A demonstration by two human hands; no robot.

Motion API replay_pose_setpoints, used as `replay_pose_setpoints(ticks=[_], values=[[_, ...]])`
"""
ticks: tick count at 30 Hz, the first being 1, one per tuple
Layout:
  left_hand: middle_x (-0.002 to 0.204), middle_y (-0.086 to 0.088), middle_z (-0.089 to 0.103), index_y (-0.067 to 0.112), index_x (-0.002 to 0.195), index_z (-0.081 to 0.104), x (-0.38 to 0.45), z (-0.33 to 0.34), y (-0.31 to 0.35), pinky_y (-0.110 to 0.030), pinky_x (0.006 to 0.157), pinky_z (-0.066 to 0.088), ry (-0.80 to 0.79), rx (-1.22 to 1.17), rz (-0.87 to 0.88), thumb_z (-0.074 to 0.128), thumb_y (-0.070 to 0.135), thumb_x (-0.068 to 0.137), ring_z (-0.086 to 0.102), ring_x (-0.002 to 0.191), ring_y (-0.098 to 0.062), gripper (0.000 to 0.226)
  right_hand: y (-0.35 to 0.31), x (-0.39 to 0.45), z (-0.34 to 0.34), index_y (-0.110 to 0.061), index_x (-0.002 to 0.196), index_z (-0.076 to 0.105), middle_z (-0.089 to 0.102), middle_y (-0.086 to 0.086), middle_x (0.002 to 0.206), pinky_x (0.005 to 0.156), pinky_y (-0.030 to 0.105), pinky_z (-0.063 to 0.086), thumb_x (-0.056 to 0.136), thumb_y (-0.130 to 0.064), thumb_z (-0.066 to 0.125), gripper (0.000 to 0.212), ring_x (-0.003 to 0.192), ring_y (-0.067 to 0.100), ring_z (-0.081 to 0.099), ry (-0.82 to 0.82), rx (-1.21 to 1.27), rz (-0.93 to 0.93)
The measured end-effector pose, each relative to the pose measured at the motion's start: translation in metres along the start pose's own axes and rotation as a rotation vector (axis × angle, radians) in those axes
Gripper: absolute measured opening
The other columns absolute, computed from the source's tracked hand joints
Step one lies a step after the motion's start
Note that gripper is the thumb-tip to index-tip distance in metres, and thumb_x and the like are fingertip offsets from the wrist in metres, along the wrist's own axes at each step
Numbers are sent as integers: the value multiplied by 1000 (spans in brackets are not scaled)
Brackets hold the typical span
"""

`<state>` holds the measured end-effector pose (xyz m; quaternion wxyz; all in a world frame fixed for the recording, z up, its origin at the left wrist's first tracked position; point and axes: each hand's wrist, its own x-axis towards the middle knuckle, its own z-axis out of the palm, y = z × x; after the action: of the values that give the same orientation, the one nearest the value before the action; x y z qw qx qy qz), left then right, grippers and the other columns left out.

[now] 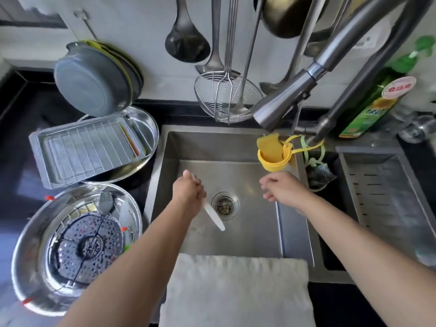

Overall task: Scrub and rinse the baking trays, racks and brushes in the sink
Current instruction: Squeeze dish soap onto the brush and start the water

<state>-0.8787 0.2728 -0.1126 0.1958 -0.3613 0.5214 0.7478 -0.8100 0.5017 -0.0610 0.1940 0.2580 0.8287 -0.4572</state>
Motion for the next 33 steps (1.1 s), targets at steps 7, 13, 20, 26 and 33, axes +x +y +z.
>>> replay_pose_setpoints(ticks=[7,13,20,26,33], values=[[61,2,41,16,77,43,14,0,-47,-21,41,24,-25,-144,58,36,16,113,29,40,-8,36,36,13,36,-6,105,70,72,9,106,82,35,60,101,-9,52,19,79,18,68,-109,50,-57],[56,1,39,14,80,45,43,14,-72,-19,37,23,-41,-150,88,32,28,114,27,36,-8,40,52,47,68,-4,110,68,70,15,102,65,22,54,103,-9,47,23,76,17,64,-152,29,-164],[71,-2,51,14,78,50,43,7,-78,-20,49,28,-242,26,276,36,-1,106,37,48,-8,35,41,63,89,-8,104,68,74,17,102,86,39,60,97,-8,53,17,78,19,71,-225,-97,-304],[53,5,38,19,71,46,21,10,-68,-21,38,17,-194,17,334,39,42,111,21,36,-8,47,31,21,82,-14,97,62,69,12,96,75,31,56,102,-13,50,13,79,21,66,-161,-95,-302],[73,-3,48,12,84,49,-22,6,-49,-18,48,32,-430,-169,196,27,-8,106,41,57,-9,37,19,-44,114,0,99,66,61,15,84,58,32,47,105,-15,48,24,72,26,58,-121,-80,-287]])
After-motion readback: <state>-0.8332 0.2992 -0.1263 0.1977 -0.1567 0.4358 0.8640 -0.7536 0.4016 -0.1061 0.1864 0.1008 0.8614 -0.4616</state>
